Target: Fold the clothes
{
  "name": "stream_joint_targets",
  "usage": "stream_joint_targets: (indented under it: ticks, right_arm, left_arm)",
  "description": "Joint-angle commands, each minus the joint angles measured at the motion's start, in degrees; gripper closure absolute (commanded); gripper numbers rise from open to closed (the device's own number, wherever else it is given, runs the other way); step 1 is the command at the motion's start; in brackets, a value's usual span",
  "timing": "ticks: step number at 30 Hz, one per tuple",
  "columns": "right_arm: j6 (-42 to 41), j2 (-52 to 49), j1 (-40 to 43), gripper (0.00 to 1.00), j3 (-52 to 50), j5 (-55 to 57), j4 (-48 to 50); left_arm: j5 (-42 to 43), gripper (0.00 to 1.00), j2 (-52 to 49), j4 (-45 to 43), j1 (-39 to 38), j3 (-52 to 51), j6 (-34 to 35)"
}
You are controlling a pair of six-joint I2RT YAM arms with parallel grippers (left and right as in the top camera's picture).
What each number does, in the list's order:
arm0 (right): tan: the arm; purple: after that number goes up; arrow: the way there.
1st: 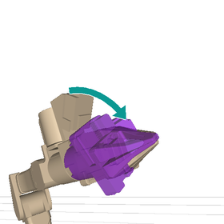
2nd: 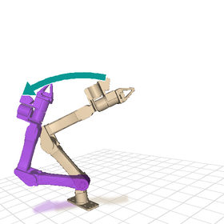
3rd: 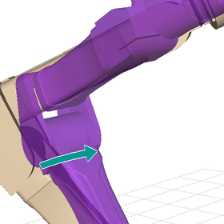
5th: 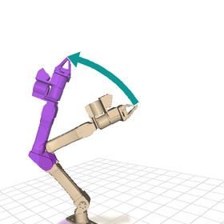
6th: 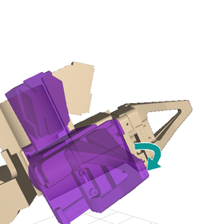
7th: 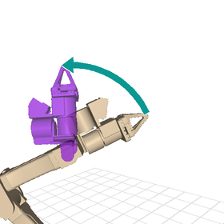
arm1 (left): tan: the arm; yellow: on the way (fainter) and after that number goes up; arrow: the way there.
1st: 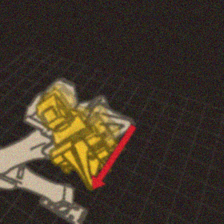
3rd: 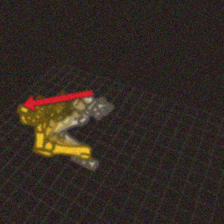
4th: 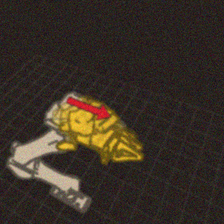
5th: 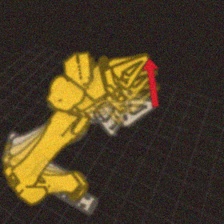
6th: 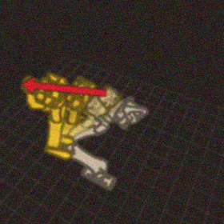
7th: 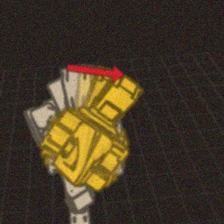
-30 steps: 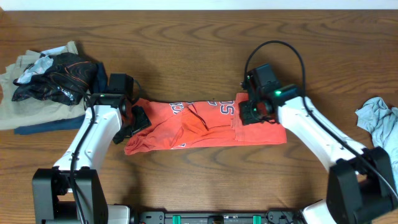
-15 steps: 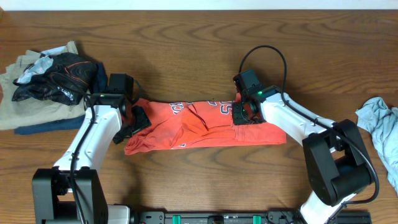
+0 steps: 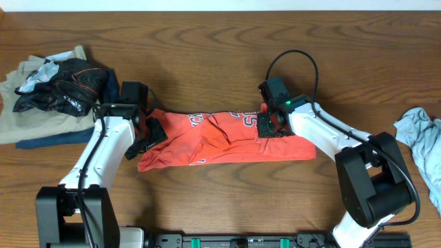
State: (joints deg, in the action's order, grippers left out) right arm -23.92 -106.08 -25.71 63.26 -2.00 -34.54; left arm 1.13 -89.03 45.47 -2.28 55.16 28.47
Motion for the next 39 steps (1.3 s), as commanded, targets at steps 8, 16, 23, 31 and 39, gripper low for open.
stream_joint_targets:
  ticks: [8, 16, 23, 31, 39]
  right_arm:
    - [3.4, 4.2, -2.0, 0.99, 1.6, -12.7, -0.9]
    - [3.4, 4.2, -4.7, 0.99, 1.6, -12.8, 0.3]
    - [3.4, 4.2, -5.2, 0.34, 1.5, -12.5, 0.1]
    - [6.8, 6.9, -2.2, 0.42, 4.9, -6.1, -2.7]
    - [7.3, 7.5, -0.2, 0.43, 7.3, -4.4, -0.9]
  left_arm:
    - [-0.2, 0.27, 0.3, 0.3, 0.3, 0.6, -0.3]
    - [-0.2, 0.27, 0.3, 0.4, 0.3, 0.6, -0.3]
    - [-0.2, 0.27, 0.3, 0.6, 0.3, 0.6, -0.3]
    - [-0.2, 0.27, 0.3, 0.6, 0.3, 0.6, -0.3]
    - [-0.2, 0.27, 0.3, 0.6, 0.3, 0.6, -0.3]
